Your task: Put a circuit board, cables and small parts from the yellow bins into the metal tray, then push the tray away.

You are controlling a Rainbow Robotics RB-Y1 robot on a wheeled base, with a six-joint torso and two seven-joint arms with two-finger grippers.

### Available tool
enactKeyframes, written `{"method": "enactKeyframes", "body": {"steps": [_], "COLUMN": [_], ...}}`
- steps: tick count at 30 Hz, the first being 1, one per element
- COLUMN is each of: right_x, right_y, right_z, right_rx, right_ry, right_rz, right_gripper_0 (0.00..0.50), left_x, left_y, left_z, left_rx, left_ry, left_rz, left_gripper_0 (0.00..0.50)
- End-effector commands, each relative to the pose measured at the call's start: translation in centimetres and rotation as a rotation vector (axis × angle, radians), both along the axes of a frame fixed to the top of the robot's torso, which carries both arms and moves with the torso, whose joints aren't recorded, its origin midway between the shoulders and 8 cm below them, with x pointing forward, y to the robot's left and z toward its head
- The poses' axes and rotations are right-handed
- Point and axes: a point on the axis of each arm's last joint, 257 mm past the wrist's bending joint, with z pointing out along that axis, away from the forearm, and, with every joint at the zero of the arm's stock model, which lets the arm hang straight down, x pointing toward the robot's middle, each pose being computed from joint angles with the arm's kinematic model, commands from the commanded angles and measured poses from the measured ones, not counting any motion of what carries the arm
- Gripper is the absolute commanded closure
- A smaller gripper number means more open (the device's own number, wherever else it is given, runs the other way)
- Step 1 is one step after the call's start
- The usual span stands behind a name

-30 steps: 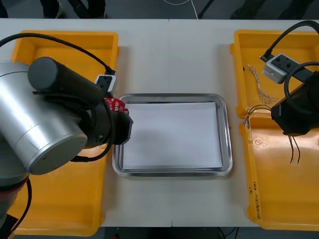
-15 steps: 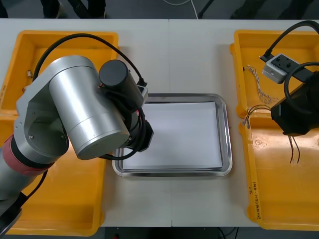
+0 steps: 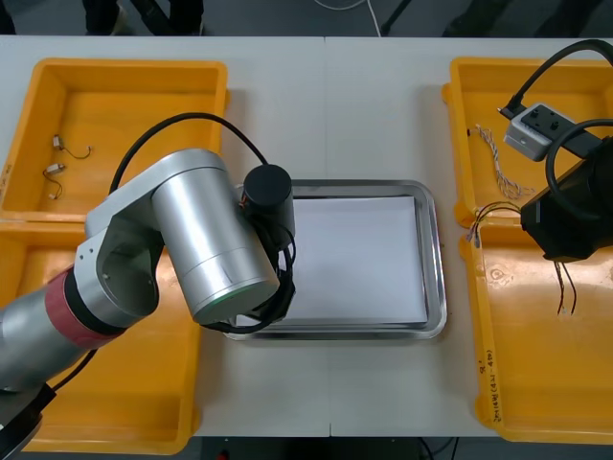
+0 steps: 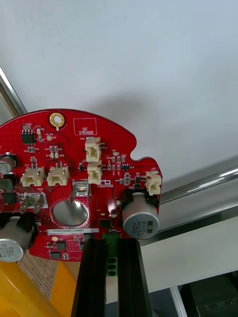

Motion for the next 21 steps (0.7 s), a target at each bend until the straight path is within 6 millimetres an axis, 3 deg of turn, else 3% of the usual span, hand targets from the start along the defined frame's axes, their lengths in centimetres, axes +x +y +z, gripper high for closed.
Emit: {"method": "enactKeyframes", "body": {"steps": [1, 21], "right_x": [-0.1, -0.2], "right_y": [1.1, 1.1], "right_z": [0.7, 0.7], "right_rx": [0.000, -0.007], "right_ry": [-0.022, -0.031], "right_rz": [0.030, 0.033], "right_gripper_0": [0.500, 0.500], "left_x": [-0.1, 0.2], "left_y": [-1.6, -5.1], "left_z": [0.3, -1.7], "left_rx": [0.002, -0.032], "left_ry": [-0.021, -0.021], "left_rz": [-0.001, -0.046], "left_gripper_0": [0.500, 0.500]}}
